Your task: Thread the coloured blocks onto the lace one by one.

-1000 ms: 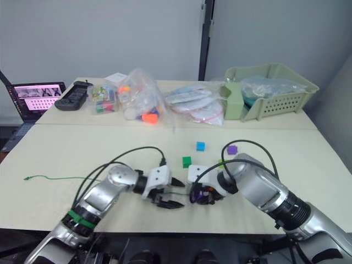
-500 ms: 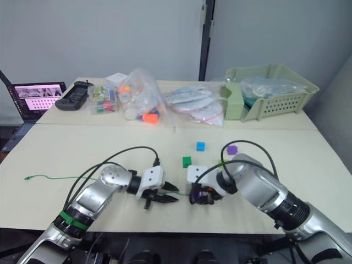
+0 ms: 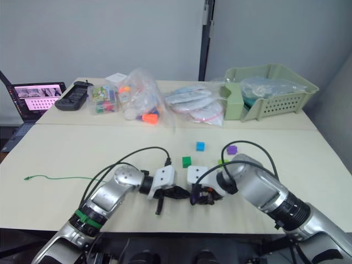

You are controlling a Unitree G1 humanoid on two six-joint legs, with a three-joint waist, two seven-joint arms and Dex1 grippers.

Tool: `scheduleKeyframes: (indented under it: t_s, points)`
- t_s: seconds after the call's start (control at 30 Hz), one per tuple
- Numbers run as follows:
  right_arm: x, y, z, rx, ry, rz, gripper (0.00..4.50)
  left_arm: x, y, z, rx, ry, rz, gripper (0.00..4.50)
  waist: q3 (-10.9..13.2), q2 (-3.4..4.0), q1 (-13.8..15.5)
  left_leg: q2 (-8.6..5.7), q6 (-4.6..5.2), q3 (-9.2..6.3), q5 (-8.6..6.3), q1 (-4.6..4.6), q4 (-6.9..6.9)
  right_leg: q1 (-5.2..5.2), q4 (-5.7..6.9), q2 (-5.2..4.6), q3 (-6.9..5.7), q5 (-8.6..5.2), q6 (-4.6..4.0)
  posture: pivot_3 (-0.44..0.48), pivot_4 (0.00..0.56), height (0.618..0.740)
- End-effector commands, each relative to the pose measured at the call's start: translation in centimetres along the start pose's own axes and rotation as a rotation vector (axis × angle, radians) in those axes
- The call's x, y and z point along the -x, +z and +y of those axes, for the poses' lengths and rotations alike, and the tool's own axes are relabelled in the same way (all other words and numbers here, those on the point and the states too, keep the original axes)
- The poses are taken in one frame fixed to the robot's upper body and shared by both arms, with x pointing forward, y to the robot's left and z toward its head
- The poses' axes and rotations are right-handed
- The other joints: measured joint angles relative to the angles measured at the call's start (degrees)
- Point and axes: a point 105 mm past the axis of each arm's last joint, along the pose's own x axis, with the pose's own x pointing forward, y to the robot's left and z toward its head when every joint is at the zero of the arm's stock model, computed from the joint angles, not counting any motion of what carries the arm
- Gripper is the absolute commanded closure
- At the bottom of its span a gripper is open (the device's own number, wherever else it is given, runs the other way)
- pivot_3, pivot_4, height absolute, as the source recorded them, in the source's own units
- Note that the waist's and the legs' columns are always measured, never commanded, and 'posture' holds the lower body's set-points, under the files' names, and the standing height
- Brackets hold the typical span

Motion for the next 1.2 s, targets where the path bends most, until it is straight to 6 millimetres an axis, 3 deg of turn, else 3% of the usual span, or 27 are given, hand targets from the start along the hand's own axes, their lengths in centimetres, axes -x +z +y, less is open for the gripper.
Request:
scheduleKeyframes:
  t_s: [0.03, 0.1, 0.2, 0.3, 0.43, 0.47, 0.7, 1.03, 1.2]
  points:
    - [-0.7, -0.7, 0.8, -0.016, 0.038, 0.018, 3.33, 0.6, 0.7, 0.4, -0.044, 0.026, -0.011, 4.5, 0.0, 0.0, 0.03, 0.0, 0.0, -0.01, 0.0, 0.0, 0.0, 0.01, 0.0, -0.01, 0.0, 0.0, 0.0, 0.0, 0.15, 0.734]
    - [-0.7, -0.7, 0.8, -0.017, 0.038, 0.017, 3.33, 1.2, 1.0, 0.7, -0.037, 0.048, -0.03, 4.5, 0.0, 0.0, 0.04, 0.0, 0.0, -0.04, 0.0, 0.0, 0.0, 0.0, 0.0, -0.01, 0.0, 0.0, 0.0, 0.0, 0.15, 0.734]
    - [-0.8, -0.6, 0.8, -0.015, 0.04, 0.015, 3.33, 2.1, 1.1, 0.9, -0.033, 0.063, -0.028, 3.59, 0.0, 0.0, 0.04, 0.0, 0.0, -0.08, 0.0, 0.0, 0.0, 0.0, 0.0, -0.01, 0.0, 0.0, 0.0, 0.0, 0.15, 0.734]
    - [-0.9, -0.5, 0.8, -0.012, 0.039, 0.012, 3.33, 3.0, 0.0, 0.8, -0.084, 0.062, 0.058, 2.7, 0.0, 0.0, 0.0, 0.0, 0.0, -0.08, 0.0, 0.01, 0.0, 0.0, 0.0, -0.01, 0.0, 0.0, 0.0, 0.0, 0.15, 0.734]
    - [-1.0, -0.5, 0.9, -0.009, 0.041, 0.012, 3.33, 3.1, -0.9, 0.4, -0.088, 0.04, 0.094, 1.4, 0.0, 0.0, 0.04, 0.0, 0.0, -0.07, 0.0, 0.02, -0.01, 0.01, -0.01, -0.01, 0.0, 0.0, 0.0, 0.0, 0.15, 0.734]
    - [-1.0, -0.5, 0.9, -0.009, 0.042, 0.012, 3.33, 2.9, -1.0, 0.4, -0.086, 0.04, 0.097, 1.39, 0.0, 0.0, 0.04, 0.0, 0.0, -0.06, 0.0, 0.02, 0.0, 0.02, -0.01, -0.02, 0.0, 0.0, 0.0, 0.0, 0.15, 0.734]
    - [-0.9, -0.6, 0.8, -0.008, 0.036, 0.014, 3.33, 2.5, -1.3, 0.5, -0.074, 0.045, 0.103, 1.39, 0.0, -0.01, -0.03, 0.01, 0.0, -0.04, 0.0, 0.01, -0.01, -0.01, 0.0, 0.01, 0.0, 0.0, 0.0, 0.0, 0.15, 0.734]
    - [-0.8, -0.5, 0.7, -0.007, 0.027, 0.013, 3.33, 2.4, -1.5, 0.4, -0.049, 0.033, 0.102, 4.46, 0.0, -0.01, 0.01, 0.01, 0.0, -0.05, 0.0, 0.01, -0.01, 0.0, -0.01, 0.0, 0.0, 0.0, 0.0, 0.0, 0.15, 0.734]
    - [-0.7, -0.5, 0.7, -0.006, 0.026, 0.014, 3.33, 1.9, -0.7, 0.5, -0.042, 0.036, 0.056, 4.5, -0.01, -0.01, 0.01, 0.01, 0.0, -0.05, 0.0, 0.01, -0.01, 0.01, -0.01, 0.0, 0.0, 0.0, 0.0, 0.0, 0.15, 0.734]
